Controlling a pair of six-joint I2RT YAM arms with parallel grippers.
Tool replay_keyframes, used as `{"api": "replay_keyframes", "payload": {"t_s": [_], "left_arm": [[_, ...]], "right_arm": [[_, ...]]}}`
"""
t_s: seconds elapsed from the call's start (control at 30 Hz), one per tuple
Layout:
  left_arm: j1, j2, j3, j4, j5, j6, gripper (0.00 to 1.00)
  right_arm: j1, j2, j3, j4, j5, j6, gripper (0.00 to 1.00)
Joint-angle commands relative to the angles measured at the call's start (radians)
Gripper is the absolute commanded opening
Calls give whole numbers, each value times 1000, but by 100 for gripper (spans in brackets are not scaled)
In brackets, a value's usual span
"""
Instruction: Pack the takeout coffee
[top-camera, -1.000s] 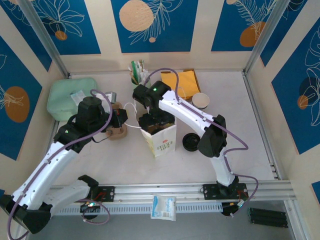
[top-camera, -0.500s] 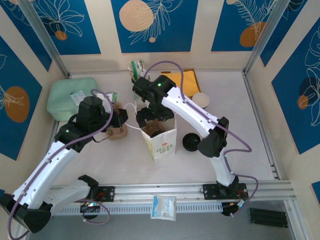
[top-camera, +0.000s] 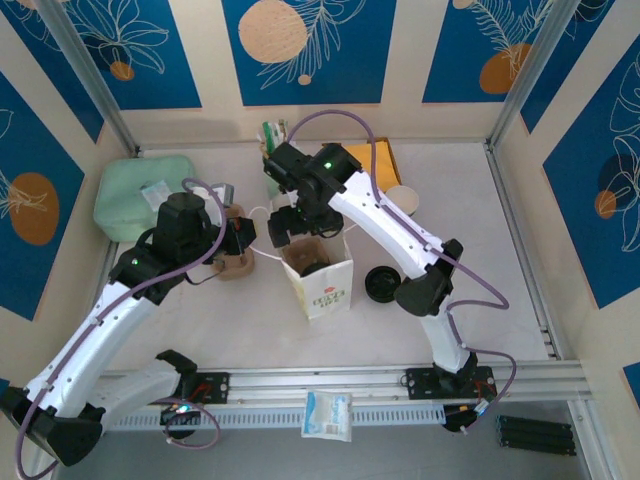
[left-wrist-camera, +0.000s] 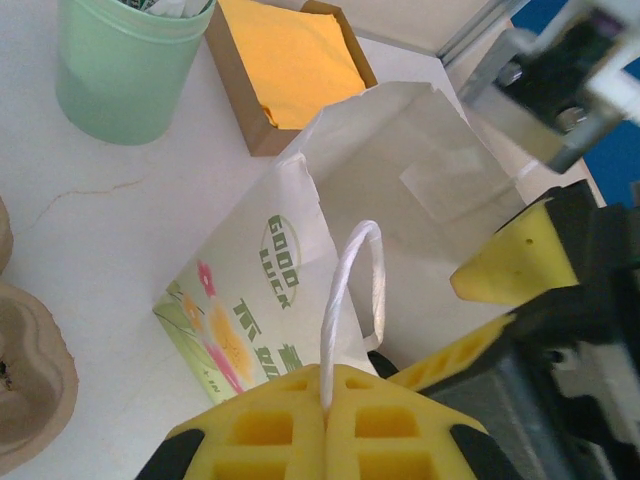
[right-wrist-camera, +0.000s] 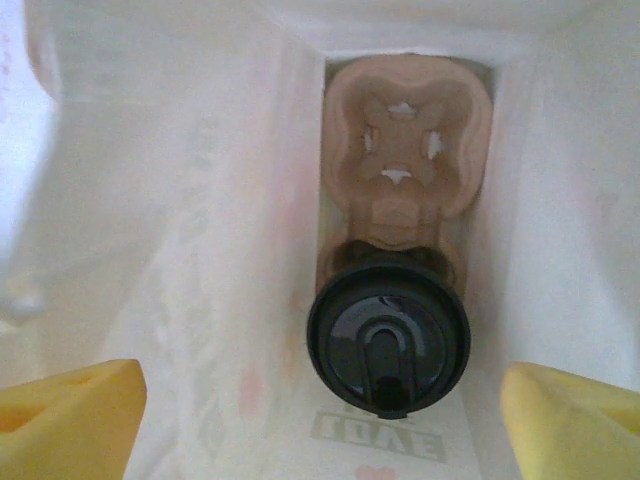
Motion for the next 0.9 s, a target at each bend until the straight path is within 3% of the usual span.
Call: {"api": "replay_keyframes", "payload": {"t_s": [0.0, 0.27, 0.87], "left_arm": [[7, 7, 20, 0, -10, 4, 2], [7, 10, 23, 1, -13, 5, 2], [7, 23, 25, 6, -15, 10, 2]], "right_arm": [[15, 2, 38, -119, 5, 15, 89], [38, -34, 29, -151, 33, 28, 81], [67, -143, -81, -152, 64, 72, 77]]}}
